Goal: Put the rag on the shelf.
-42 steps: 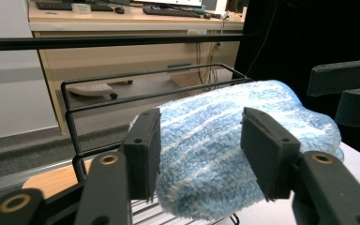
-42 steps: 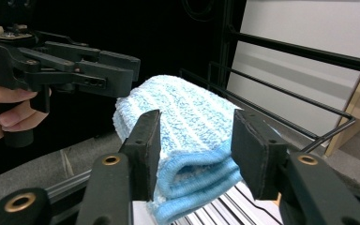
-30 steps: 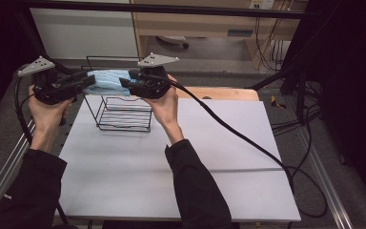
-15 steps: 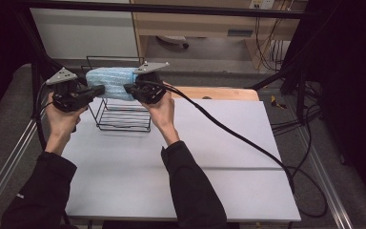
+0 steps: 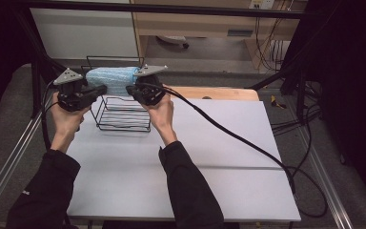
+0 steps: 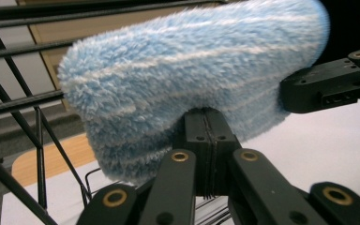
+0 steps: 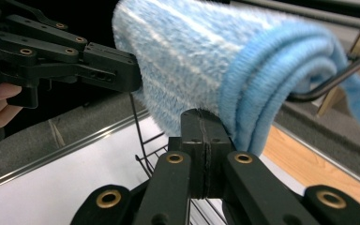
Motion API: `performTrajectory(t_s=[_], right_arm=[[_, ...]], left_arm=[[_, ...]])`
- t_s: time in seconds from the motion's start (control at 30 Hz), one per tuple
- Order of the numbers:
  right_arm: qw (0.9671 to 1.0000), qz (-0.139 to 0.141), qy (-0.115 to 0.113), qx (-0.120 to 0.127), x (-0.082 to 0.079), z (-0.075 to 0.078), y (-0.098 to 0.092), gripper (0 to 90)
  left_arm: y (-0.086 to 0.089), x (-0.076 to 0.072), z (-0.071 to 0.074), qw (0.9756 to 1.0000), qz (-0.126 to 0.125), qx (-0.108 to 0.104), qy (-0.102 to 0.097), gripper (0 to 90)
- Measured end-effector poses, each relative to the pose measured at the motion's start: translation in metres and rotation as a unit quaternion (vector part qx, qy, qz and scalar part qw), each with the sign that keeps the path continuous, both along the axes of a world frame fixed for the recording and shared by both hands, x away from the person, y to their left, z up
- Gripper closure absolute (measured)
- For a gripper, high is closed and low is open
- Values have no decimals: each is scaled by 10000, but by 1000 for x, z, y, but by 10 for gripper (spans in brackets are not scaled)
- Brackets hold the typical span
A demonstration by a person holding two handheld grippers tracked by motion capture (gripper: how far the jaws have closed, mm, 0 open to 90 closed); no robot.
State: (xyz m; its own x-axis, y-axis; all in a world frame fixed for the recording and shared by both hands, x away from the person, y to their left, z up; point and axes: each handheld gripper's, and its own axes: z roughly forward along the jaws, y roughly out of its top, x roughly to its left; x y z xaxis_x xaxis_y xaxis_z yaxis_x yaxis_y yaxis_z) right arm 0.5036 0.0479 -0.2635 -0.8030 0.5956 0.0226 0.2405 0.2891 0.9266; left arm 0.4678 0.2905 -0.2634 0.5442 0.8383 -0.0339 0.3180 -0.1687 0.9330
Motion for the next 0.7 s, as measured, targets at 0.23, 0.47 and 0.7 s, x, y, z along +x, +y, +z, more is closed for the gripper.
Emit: performTrajectory(t_s=[0.23, 0.47, 0.7], right_arm=[[9993, 210, -228, 203, -12, 16, -8, 760], [9987, 230, -359, 285, -17, 24, -14, 641], [9980, 296, -446, 339, -20, 32, -18, 531]], left_arm=[[6, -14, 20, 9995, -121, -204, -229, 809], [6, -17, 30, 9993, -133, -233, -246, 713], [8, -19, 34, 9992, -136, -263, -269, 596]])
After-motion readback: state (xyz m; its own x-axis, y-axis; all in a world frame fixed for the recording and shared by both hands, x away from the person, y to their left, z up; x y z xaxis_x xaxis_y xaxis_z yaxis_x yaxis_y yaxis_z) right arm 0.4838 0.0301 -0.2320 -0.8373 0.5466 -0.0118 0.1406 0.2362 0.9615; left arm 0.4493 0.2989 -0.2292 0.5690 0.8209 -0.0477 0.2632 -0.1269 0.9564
